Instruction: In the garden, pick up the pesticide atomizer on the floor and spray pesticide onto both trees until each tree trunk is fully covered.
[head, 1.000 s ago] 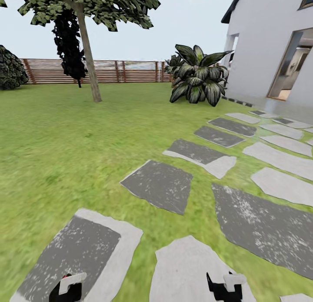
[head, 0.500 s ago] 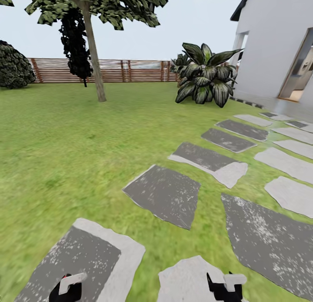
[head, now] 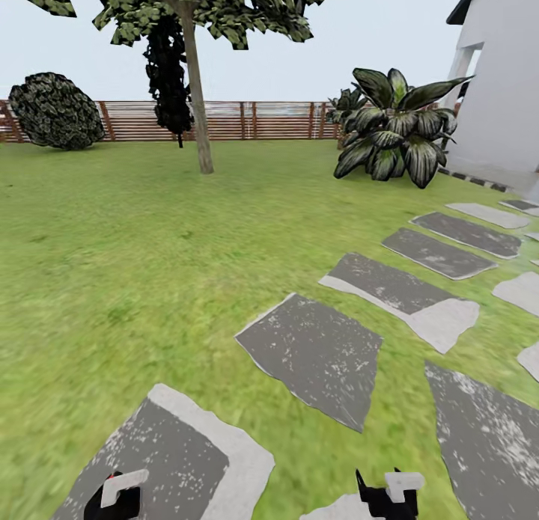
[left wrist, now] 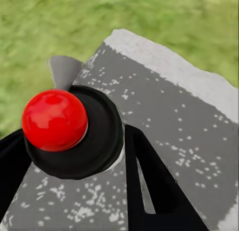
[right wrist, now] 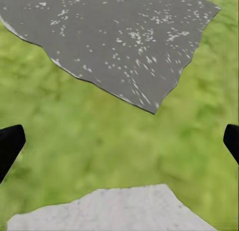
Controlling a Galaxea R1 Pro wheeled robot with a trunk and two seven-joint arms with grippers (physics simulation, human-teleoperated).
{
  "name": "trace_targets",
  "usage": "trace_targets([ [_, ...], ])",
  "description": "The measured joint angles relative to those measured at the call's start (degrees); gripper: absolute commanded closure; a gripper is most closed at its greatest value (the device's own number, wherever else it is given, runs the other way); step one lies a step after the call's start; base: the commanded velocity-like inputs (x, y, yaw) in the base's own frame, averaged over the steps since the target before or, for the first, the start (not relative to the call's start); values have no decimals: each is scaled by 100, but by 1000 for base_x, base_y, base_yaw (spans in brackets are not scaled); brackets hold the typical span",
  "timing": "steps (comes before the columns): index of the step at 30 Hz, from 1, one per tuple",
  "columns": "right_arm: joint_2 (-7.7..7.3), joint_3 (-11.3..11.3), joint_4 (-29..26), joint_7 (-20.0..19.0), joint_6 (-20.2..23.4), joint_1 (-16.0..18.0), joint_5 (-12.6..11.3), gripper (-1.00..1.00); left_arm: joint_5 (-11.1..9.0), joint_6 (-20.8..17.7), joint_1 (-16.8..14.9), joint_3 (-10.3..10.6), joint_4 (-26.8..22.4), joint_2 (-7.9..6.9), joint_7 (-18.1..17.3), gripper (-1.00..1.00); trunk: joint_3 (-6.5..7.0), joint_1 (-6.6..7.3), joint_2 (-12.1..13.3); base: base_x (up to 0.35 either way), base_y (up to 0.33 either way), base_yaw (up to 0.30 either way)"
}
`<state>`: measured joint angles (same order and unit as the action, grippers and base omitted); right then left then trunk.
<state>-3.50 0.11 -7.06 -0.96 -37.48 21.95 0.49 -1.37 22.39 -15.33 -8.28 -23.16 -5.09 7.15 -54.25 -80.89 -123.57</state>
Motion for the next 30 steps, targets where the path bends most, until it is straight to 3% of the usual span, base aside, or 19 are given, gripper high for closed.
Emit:
trace_targets([
  [30,9,0,0,6,-4,0,-10,-100,-1,-9,0,0,-2,-2,-7,100,-11,0,0,313,149,279],
])
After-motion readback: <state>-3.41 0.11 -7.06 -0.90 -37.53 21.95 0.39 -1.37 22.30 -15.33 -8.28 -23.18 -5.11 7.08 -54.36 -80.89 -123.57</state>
